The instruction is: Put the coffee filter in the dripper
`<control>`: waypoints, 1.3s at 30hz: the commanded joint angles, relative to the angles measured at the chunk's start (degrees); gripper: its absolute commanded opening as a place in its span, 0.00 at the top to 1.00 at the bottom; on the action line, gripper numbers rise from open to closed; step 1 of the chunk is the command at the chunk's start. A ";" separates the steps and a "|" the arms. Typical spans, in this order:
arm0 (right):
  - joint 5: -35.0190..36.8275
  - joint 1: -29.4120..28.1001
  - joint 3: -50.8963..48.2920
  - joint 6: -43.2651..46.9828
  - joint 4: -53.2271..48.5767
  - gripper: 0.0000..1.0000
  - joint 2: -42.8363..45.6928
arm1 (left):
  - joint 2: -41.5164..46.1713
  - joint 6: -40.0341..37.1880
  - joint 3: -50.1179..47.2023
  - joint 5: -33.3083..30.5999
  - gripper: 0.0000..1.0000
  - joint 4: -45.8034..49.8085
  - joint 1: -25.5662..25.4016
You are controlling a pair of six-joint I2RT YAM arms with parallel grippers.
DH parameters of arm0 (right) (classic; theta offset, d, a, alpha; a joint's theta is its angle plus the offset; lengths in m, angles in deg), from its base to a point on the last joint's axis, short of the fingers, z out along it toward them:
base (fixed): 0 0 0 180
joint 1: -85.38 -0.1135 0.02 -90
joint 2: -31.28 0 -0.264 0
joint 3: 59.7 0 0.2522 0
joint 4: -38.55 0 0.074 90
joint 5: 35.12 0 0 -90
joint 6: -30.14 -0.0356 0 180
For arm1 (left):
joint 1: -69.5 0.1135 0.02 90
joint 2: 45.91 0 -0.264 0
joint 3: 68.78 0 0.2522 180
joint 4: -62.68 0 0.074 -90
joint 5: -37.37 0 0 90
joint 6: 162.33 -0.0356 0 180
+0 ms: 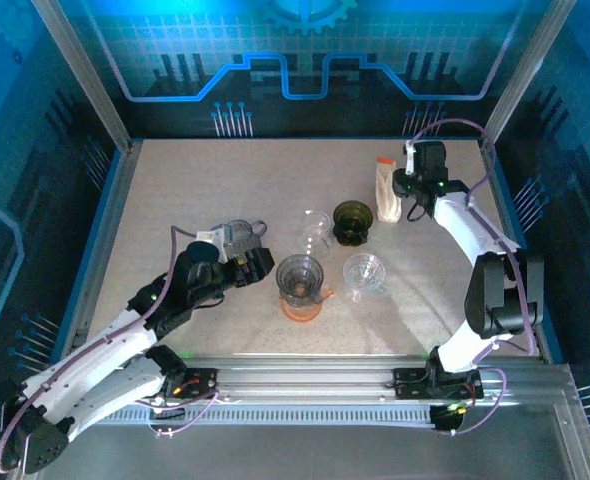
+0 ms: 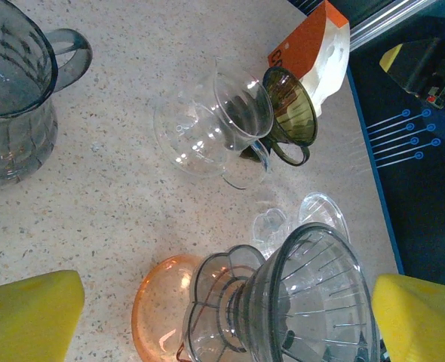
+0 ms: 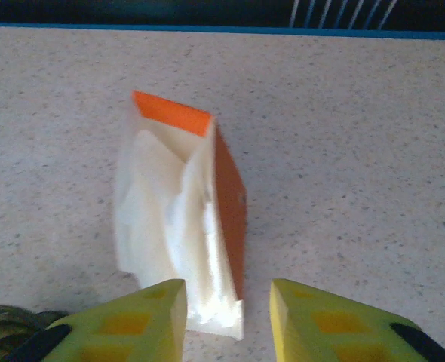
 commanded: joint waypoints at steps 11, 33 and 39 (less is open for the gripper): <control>-0.62 -3.38 13.20 2.93 -7.96 0.77 -11.10 | 0.55 -0.52 1.81 0.30 0.01 1.31 0.14; -1.44 -3.31 16.71 3.38 -7.56 0.77 -16.89 | -1.70 -0.28 2.30 1.08 0.01 0.70 0.94; -1.70 -3.14 17.81 3.05 -8.11 0.77 -18.33 | -1.53 -0.27 2.34 1.04 0.01 0.87 1.01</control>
